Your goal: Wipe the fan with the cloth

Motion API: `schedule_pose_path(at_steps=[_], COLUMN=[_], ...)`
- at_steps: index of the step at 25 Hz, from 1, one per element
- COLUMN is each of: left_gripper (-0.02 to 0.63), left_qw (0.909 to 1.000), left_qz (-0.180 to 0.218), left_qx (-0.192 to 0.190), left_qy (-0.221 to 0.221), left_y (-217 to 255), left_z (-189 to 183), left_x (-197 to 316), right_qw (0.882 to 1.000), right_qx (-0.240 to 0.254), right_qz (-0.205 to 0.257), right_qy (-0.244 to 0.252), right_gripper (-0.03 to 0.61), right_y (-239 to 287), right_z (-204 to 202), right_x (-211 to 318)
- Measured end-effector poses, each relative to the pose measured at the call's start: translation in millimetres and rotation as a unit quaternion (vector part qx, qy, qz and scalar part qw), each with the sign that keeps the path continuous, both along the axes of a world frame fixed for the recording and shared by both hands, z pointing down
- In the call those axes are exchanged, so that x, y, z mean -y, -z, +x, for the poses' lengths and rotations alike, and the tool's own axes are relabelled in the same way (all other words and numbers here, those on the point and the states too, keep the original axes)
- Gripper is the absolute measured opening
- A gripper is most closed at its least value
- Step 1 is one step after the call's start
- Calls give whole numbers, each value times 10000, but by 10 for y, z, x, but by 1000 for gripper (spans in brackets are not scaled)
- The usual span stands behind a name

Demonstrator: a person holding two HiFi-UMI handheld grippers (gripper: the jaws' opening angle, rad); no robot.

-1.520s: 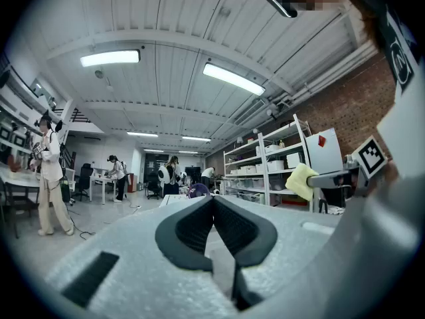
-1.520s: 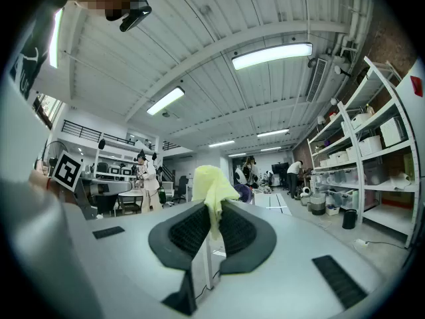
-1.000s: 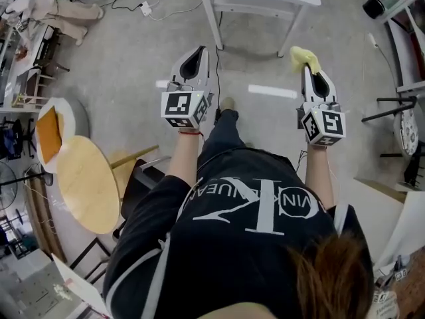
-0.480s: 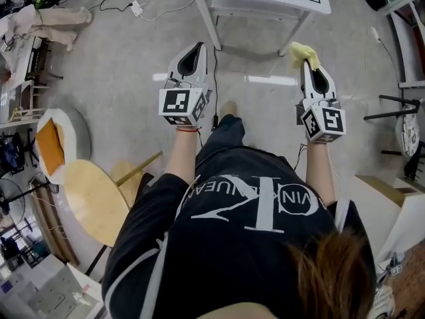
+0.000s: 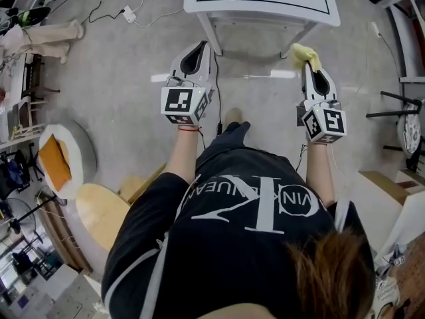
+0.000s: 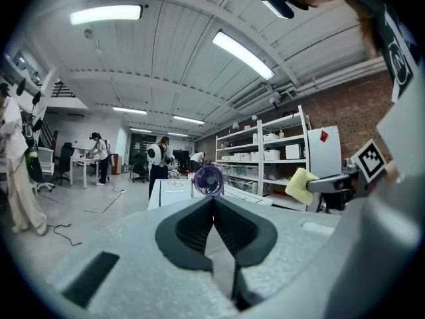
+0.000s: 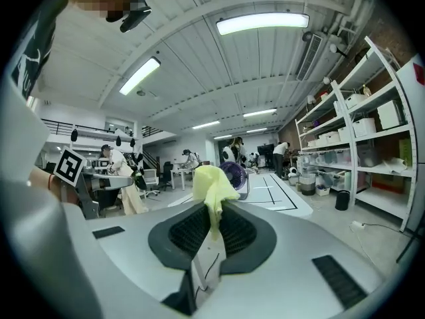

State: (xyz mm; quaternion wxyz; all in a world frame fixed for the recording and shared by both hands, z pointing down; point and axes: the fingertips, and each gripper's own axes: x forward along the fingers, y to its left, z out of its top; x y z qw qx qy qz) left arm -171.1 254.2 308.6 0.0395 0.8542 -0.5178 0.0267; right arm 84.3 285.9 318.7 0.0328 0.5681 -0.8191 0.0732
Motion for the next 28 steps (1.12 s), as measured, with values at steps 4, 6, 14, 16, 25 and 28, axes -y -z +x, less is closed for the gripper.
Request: schedule_pose_path(at_steps=[4,6,14,16,25,28], left_gripper=[11,11,11,11,11,11], left_qw=[9999,9999,9989,9989,9995,9997], left_qz=[-60,-99,-392,-373,-292,-231], left_qx=[-44,-67,-201,-190,-98,-55], left_qy=[-76,-81,-188,-211,-26,-44], left_y=[-75,-136,-404,-391,-322,-257], left_z=[-157,-225,-211,-202,-328,-298], left_x=[245,325,514,583,1181,1483], right_qw=[9998,9997,9988,9986,9994,9996], right_qx=[123,108,-91,-65,-177,-111], right_qz=[-51,-104,-389,-397,-285,-260], right_qy=[-156,-169,-281,-354,4,34], right_gripper=[32,32,32,32,32,32], right_y=[-14,-41,-189,-202,-259,-239], right_z=[-116,-162,-71,-52,-277,-273], right_x=[178,221,302,383,1074,1372])
